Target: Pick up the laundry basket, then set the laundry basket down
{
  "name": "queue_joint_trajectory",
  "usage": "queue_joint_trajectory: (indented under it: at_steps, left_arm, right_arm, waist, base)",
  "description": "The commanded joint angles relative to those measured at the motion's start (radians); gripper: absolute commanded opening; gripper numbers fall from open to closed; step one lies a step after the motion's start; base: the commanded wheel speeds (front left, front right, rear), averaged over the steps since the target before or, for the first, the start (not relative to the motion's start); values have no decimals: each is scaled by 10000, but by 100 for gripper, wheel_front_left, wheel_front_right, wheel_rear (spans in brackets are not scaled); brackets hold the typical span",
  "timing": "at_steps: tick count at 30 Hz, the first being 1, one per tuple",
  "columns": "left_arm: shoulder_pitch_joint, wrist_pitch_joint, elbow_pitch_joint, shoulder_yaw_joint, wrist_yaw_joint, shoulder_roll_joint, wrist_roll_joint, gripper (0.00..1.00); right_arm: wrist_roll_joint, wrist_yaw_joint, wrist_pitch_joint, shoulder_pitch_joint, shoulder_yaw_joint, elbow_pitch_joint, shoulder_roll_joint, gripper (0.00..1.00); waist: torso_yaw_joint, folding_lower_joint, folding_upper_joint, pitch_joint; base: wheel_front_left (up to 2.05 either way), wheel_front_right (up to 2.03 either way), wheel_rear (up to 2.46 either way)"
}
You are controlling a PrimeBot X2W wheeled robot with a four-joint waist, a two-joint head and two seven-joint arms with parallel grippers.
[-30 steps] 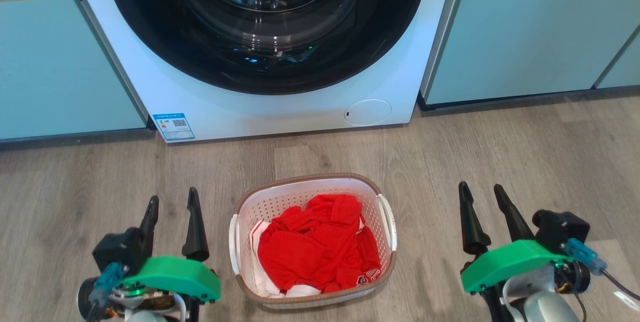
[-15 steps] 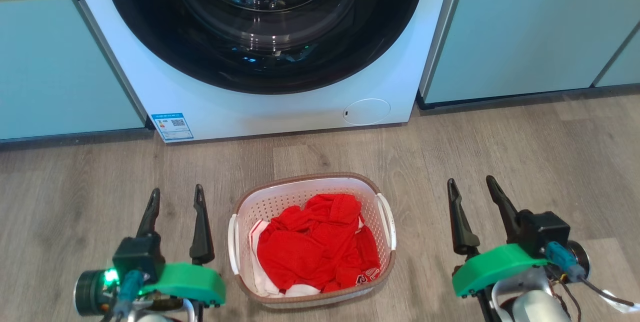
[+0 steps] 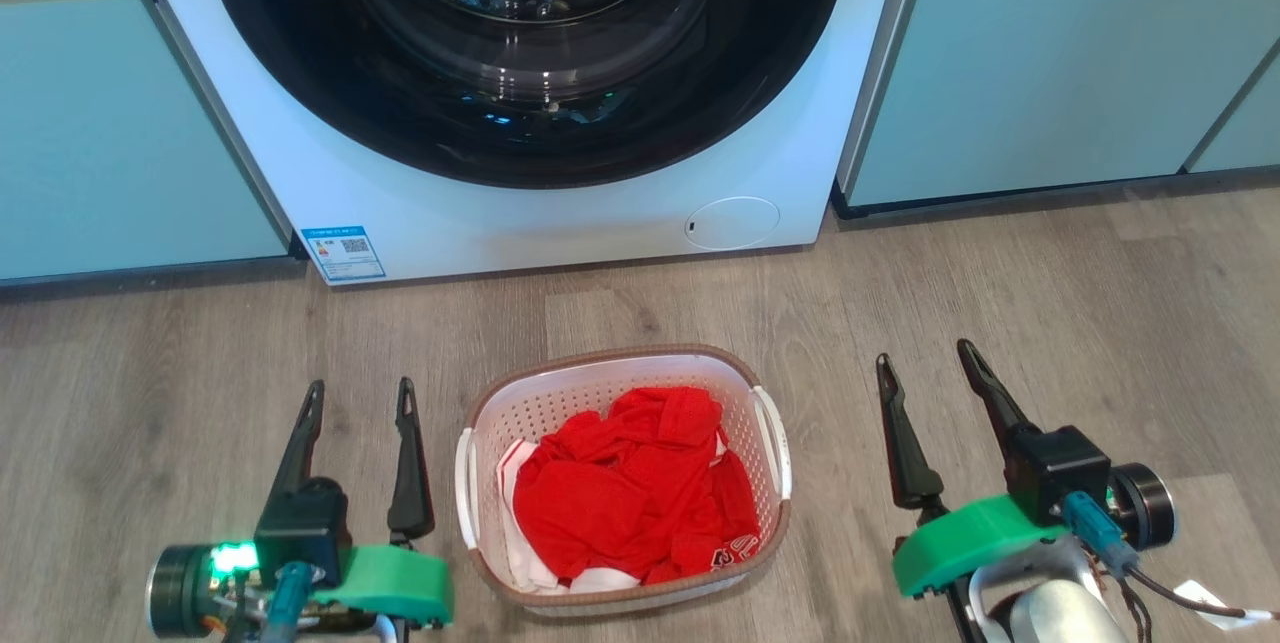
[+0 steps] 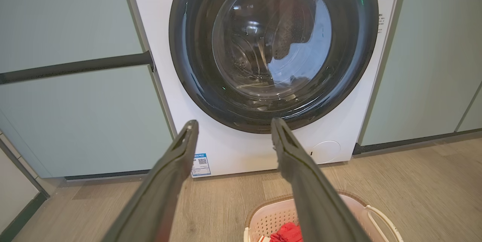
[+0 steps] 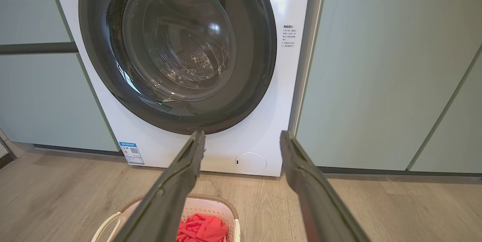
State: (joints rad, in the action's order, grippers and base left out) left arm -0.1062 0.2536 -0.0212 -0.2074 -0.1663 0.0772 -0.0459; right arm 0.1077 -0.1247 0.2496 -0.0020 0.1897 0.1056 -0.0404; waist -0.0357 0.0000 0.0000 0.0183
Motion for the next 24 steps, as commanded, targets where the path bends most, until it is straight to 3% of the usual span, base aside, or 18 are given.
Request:
queue_joint_trajectory:
  at_steps: [1,24]
  left_arm:
    - [309,82,253,423,28,5,-10,100]
    - [311,82,-48,718,306,-196,-4,100]
  right_arm:
    - [-57,-60,122,-528,212,-352,-99,100]
    - [-31,-60,122,-513,116,-290,-99,100]
  waist:
    - [5,0,0,2]
    - [28,0,0,21]
  base:
    - [0,0,0]
    - [0,0,0]
